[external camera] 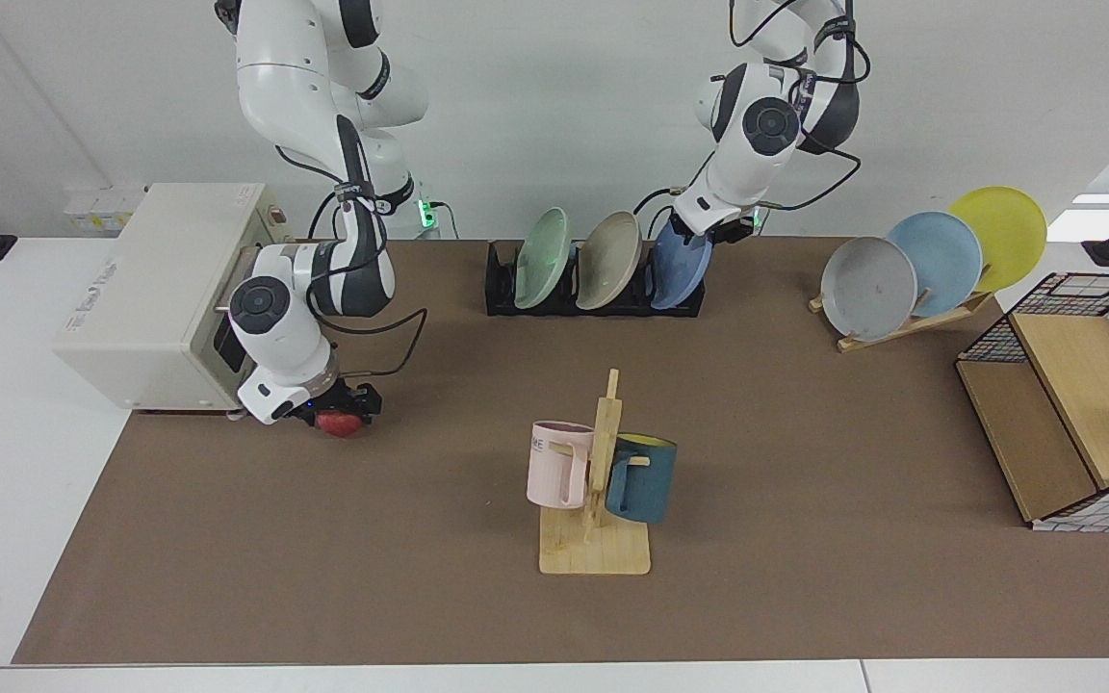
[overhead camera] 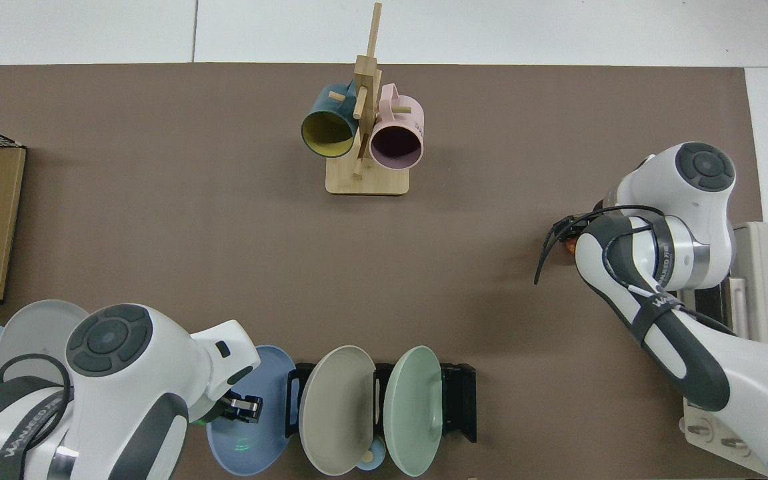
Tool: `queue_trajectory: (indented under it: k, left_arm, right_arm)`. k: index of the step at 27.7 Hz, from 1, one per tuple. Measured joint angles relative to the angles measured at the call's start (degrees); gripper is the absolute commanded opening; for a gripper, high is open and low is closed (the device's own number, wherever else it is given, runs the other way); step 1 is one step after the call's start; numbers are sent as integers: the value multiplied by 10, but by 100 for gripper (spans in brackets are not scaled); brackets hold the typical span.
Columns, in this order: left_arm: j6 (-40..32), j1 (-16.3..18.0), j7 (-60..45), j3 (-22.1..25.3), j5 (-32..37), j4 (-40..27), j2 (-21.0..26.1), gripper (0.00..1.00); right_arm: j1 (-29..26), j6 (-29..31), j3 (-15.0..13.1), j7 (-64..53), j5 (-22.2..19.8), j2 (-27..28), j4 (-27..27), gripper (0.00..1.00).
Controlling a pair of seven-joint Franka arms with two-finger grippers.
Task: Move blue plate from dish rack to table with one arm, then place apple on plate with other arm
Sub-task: 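Grip the blue plate's rim in the rack with the left gripper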
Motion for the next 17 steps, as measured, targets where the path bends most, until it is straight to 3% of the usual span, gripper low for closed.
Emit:
queue_trajectory:
  k: [4, 7, 10, 17]
  left_arm:
    - [0, 0, -4, -7, 0, 0, -2, 25]
    - [-1, 0, -13, -10, 0, 1, -3, 15]
    - [-3, 0, -19, -10, 2, 4, -5, 2]
    - [-23, 1, -62, -9, 30, 34, -10, 0]
  right_arm:
    - [0, 0, 0, 0, 0, 0, -1, 35]
    - [0, 0, 1, 0, 0, 0, -2, 17]
    - [0, 0, 1, 0, 0, 0, -2, 11]
    - [0, 0, 2, 0, 0, 0, -1, 11]
